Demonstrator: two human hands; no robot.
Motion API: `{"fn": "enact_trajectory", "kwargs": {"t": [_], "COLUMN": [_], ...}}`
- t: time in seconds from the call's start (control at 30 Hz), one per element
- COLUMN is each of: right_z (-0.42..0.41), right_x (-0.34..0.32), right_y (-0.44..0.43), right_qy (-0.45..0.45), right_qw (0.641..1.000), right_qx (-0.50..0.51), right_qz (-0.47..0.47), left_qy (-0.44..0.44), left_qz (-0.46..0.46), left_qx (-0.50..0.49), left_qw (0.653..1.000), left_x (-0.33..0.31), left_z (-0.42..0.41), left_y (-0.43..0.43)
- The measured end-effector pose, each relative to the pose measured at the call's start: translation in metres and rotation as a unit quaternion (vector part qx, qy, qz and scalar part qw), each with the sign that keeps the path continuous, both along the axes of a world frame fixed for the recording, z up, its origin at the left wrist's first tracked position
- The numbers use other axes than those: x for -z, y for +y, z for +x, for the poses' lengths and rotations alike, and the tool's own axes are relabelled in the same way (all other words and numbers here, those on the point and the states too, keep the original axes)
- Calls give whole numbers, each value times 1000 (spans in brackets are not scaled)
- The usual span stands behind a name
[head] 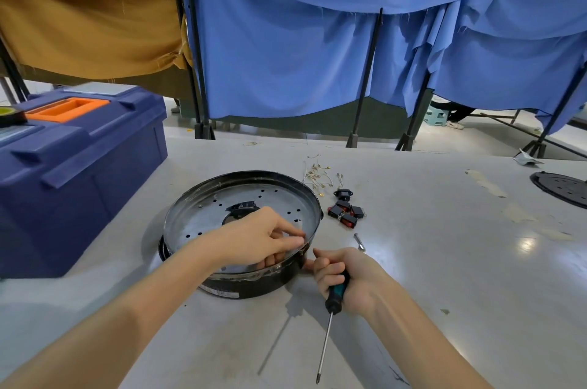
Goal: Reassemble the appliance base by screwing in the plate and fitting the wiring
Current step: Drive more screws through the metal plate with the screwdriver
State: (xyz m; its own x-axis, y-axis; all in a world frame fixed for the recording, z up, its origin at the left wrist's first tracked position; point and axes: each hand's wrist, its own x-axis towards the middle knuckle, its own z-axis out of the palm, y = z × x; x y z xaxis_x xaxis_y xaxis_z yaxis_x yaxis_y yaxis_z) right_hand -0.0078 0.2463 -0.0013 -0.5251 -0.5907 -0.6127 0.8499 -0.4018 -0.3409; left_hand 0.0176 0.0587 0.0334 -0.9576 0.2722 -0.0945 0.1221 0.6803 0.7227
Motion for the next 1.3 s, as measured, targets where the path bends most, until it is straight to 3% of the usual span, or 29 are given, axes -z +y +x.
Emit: {"fn": "enact_trajectory", "kwargs": {"t": [0.13, 0.33, 0.43, 0.53, 0.67, 0.83, 1.3], "right_z": [4, 9, 10, 13, 17, 24, 34], "right_x": [-4, -8, -9, -11, -13, -15, -30], "right_y": [0, 2, 2, 3, 5, 6, 12], "right_qy": [-1, 6, 4, 2, -11, -22, -61], "right_qw": [1000, 1000, 1000, 1000, 1000, 1000, 992], "right_qx": [1, 1, 2, -4, -2, 8, 52], "right_qz": [8, 25, 24, 23, 14, 0, -92], "left_qy": [32, 2, 39, 127, 131, 39, 50], "left_qz": [-42, 4, -85, -235, -297, -202, -160], "left_qx": [2, 10, 5, -31, -23, -8, -37], "left_qw": [999, 1000, 996, 963, 946, 979, 985], "left_x": [5, 0, -4, -9, -7, 3, 12], "left_z": [-4, -9, -16, -17, -22, -23, -17], "left_y": [1, -4, 0, 5, 8, 4, 9]}}
